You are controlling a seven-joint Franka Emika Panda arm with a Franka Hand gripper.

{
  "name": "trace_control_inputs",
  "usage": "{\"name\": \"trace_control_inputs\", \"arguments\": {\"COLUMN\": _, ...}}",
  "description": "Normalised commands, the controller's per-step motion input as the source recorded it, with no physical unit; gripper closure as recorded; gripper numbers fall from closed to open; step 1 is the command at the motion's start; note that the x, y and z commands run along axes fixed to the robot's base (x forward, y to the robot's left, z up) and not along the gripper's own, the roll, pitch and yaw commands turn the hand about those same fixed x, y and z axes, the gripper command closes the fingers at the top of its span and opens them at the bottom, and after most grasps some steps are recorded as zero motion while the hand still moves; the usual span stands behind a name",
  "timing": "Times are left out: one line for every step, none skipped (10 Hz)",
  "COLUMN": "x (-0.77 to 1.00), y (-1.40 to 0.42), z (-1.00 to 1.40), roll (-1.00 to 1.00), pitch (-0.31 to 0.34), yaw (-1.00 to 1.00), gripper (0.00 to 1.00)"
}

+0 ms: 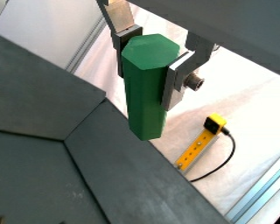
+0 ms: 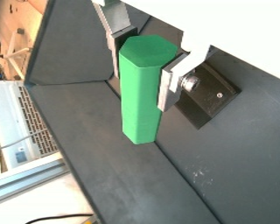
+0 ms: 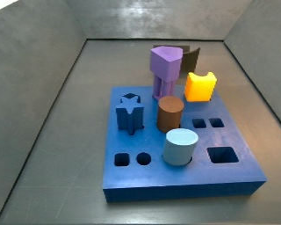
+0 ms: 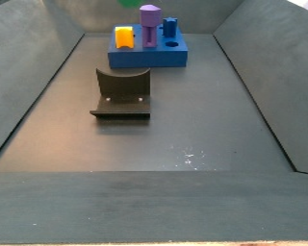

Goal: Pick up the hexagon object. Move up. Place the hexagon object on the fixture. Regrasp the hexagon object. Move to above the board. Insert the hexagon object.
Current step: Move to above the board.

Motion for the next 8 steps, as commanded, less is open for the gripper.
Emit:
{"name": "trace_control_inputs", "arguments": {"x": -0.04, "y": -0.02, "z": 0.65, "roll": -0.07, "pitch": 0.135, "yaw": 0.02, "gripper": 1.00}}
{"name": "trace_control_inputs", "arguments": {"x": -0.02, "y": -0.02, "z": 0.48, "roll": -0.06, "pitch": 0.147, "yaw": 0.05, "gripper": 1.00}}
{"name": "trace_control_inputs", "arguments": {"x": 0.01, "y": -0.02, "z": 0.24, "roll": -0.06, "pitch": 0.160, "yaw": 0.07, "gripper": 1.00}}
{"name": "trace_control_inputs", "arguments": {"x": -0.43, "y": -1.00, "z": 0.01, "roll": -1.00, "pitch": -0.083, "yaw": -0.17, "gripper": 1.00}}
{"name": "trace_control_inputs", "arguments": {"x": -0.43, "y": -1.00, "z": 0.00, "roll": -1.00, "pitch": -0.092, "yaw": -0.17, "gripper": 1.00}}
{"name": "trace_control_inputs", "arguments": {"x": -0.45, "y": -1.00, "z": 0.01, "roll": -1.00, "pitch": -0.102, "yaw": -0.17, "gripper": 1.00}}
{"name": "trace_control_inputs", "arguments": {"x": -0.47, "y": -1.00, "z": -0.01, "roll": -1.00, "pitch": -0.102, "yaw": -0.18, "gripper": 1.00}}
{"name": "trace_control_inputs", "arguments": {"x": -0.48, "y": -1.00, "z": 0.01, "roll": -1.00, "pitch": -0.098, "yaw": -0.19, "gripper": 1.00}}
